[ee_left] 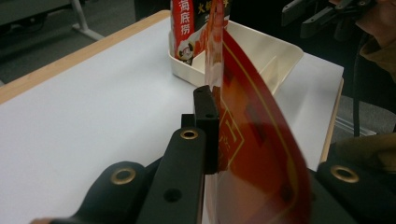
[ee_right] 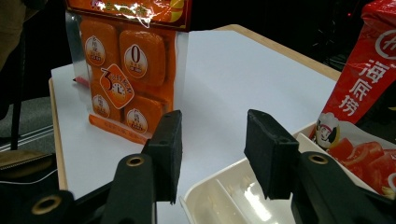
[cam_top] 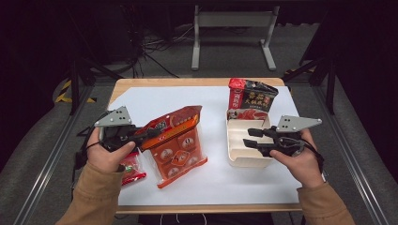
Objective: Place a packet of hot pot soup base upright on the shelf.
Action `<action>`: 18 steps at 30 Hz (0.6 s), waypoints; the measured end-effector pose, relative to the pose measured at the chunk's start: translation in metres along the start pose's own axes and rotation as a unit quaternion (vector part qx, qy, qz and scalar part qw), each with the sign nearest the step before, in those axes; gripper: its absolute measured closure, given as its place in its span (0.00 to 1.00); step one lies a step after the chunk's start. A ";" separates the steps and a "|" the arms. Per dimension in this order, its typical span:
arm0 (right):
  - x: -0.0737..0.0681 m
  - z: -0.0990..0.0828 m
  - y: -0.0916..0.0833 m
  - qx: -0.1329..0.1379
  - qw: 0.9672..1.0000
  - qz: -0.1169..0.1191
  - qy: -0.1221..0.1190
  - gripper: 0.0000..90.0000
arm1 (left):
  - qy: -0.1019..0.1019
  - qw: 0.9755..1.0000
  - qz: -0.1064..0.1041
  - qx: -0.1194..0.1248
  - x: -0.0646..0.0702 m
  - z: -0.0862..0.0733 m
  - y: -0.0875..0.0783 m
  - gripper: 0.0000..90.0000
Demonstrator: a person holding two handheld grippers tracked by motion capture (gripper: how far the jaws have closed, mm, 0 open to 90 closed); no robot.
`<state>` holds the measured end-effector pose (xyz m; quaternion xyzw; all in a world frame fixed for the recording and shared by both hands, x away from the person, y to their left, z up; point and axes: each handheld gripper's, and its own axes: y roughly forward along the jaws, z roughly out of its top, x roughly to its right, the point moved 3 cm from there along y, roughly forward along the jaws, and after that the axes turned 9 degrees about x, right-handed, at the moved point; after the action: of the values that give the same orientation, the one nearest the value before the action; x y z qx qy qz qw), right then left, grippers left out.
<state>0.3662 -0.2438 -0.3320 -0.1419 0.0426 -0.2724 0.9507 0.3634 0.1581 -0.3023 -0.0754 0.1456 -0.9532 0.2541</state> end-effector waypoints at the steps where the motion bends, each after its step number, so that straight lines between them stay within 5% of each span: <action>1: 0.000 0.001 0.000 0.000 1.000 0.000 0.000 0.63 | 0.006 1.000 0.000 0.003 0.001 0.001 0.000 1.00; 14: -0.004 0.006 0.014 0.002 1.000 0.016 -0.008 0.63 | 0.035 0.999 -0.003 0.015 0.012 0.013 -0.001 1.00; 18: -0.005 0.008 0.024 0.008 1.000 0.021 -0.015 0.56 | 0.034 0.999 -0.004 0.021 0.012 0.015 -0.002 1.00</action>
<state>0.3751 -0.2195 -0.3309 -0.1374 0.0295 -0.2503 0.9579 0.3558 0.1498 -0.2866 -0.0382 0.1342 -0.9591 0.2463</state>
